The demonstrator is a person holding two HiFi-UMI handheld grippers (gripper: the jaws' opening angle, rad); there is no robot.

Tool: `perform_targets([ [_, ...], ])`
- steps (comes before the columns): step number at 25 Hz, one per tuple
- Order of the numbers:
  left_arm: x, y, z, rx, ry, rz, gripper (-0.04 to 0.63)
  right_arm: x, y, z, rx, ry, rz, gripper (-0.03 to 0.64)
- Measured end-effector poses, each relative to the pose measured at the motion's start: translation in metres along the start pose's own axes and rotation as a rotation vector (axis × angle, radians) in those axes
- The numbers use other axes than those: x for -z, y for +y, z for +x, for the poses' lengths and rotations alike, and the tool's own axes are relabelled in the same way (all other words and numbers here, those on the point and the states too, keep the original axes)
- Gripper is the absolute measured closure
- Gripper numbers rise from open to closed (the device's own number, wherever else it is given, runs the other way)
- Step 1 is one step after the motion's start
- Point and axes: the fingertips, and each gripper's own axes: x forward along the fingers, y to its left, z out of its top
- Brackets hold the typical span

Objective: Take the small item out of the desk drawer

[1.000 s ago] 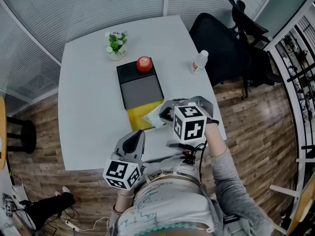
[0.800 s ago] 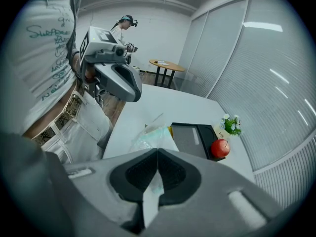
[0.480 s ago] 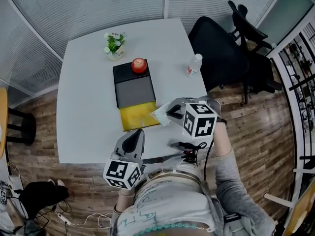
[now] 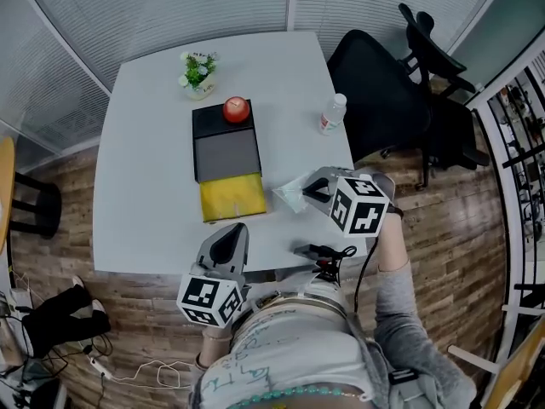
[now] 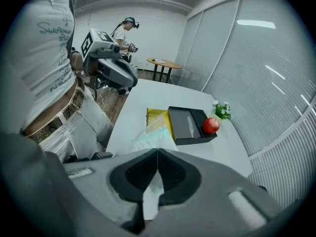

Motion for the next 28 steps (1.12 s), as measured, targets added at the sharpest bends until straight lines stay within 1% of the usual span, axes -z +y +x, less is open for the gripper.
perform_targets([
  [6, 0.0, -0.008, 0.004, -0.015, -0.011, -0.006, 0.598, 0.012, -0.002, -0.005, -0.003, 0.003, -0.004, 0.614],
  [11, 0.002, -0.012, 0.008, -0.023, -0.013, -0.01, 0.598, 0.013, -0.004, -0.004, -0.005, -0.006, -0.016, 0.614],
  [16, 0.001, -0.013, 0.01, -0.034, -0.01, 0.002, 0.598, 0.014, -0.004, -0.003, -0.01, -0.013, -0.022, 0.614],
  [22, 0.001, -0.015, 0.012, -0.03, -0.011, 0.0, 0.598, 0.016, -0.003, 0.001, -0.017, -0.012, -0.021, 0.614],
  [28, 0.001, -0.014, 0.012, -0.028, -0.009, -0.007, 0.598, 0.026, 0.001, 0.016, -0.04, 0.011, -0.015, 0.614],
])
